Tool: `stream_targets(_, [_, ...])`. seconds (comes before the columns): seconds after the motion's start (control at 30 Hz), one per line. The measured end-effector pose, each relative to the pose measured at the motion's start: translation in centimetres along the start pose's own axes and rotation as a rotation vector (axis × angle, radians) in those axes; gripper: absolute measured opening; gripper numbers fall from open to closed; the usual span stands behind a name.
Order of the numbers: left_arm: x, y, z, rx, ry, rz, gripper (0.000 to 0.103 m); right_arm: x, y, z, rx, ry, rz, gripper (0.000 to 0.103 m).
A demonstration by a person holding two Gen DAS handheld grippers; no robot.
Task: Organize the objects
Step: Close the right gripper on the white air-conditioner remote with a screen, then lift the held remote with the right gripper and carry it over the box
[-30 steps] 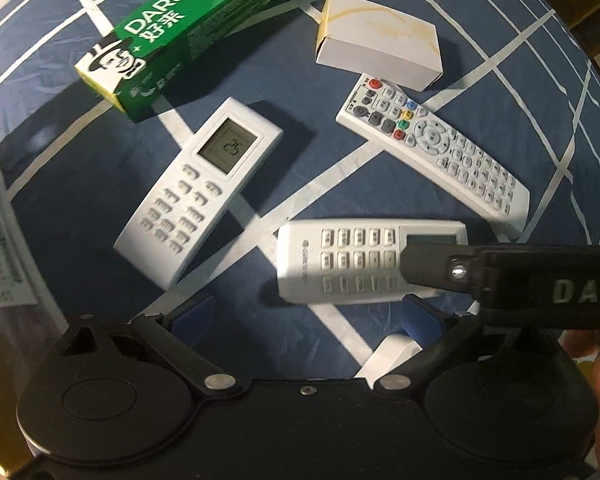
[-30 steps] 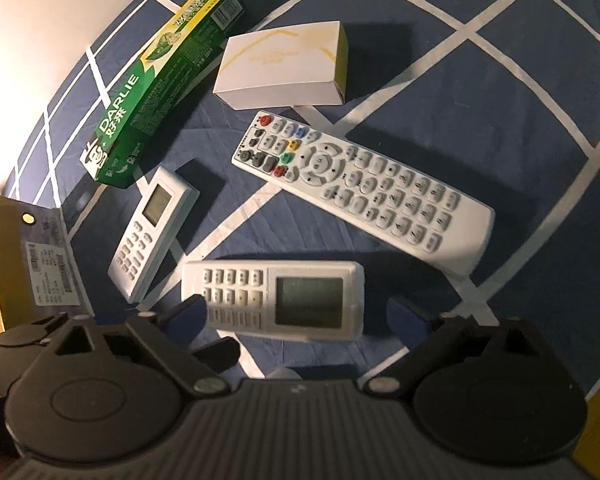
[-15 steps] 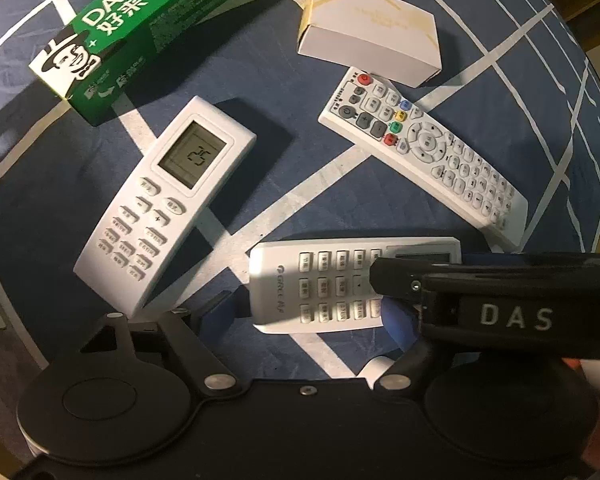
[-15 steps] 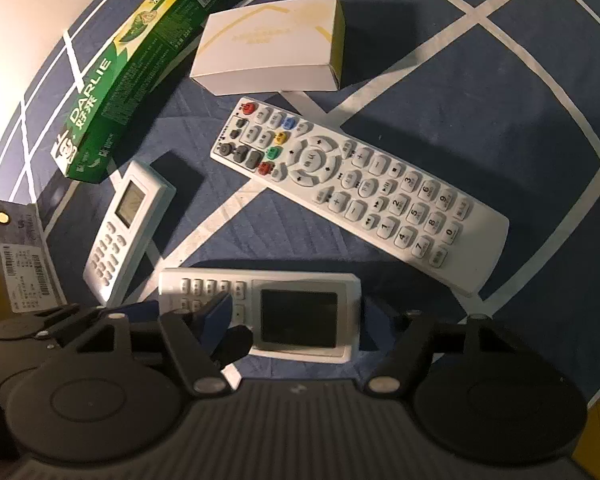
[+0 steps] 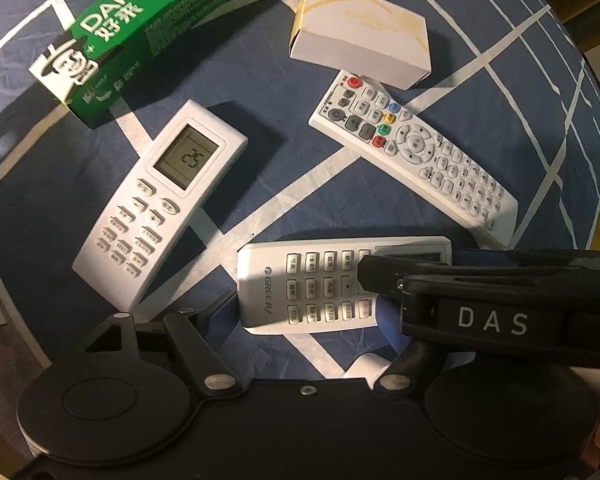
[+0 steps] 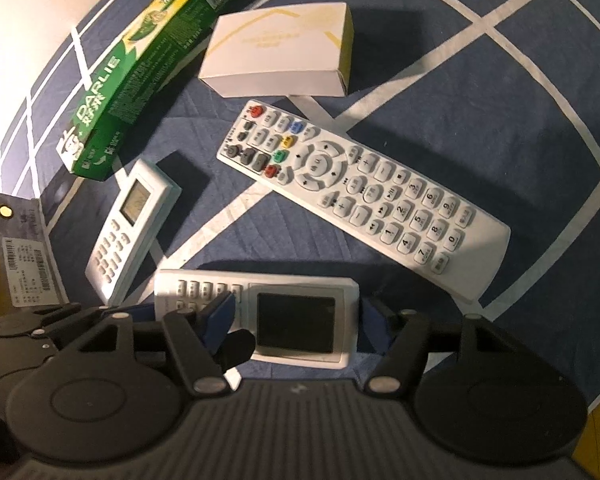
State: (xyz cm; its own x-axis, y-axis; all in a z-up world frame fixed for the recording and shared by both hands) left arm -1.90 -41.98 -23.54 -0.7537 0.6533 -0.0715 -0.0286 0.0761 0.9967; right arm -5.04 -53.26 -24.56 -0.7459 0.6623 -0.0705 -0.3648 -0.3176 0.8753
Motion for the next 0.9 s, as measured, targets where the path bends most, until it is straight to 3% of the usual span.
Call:
stream_targets(0.37, [0.7,4.7,1.4,-0.042,0.036,-0.095,0.073,0.3,2.9,3.5,-0.04,0.075,-0.067,0.067])
stream_targets(0.9, [4.5,12.5,8.4,-0.129,0.227,-0.244,0.073,2.7,5.7,14.3,-0.123,0.311,-0.111,0.067])
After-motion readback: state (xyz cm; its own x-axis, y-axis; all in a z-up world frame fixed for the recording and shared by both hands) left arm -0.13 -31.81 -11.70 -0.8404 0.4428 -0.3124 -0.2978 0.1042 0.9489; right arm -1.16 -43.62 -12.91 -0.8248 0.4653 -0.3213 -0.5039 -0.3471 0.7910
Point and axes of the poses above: each gripper's, at about its wrist camera, not at the fingertips, and y roughly against the way its jaws point, z to its left, x to its underside, the point moved 9 cm from there along -y, roughly the way its jaws point, and after that the axes turned 12 degrees about -x, right-handed, at the moved point
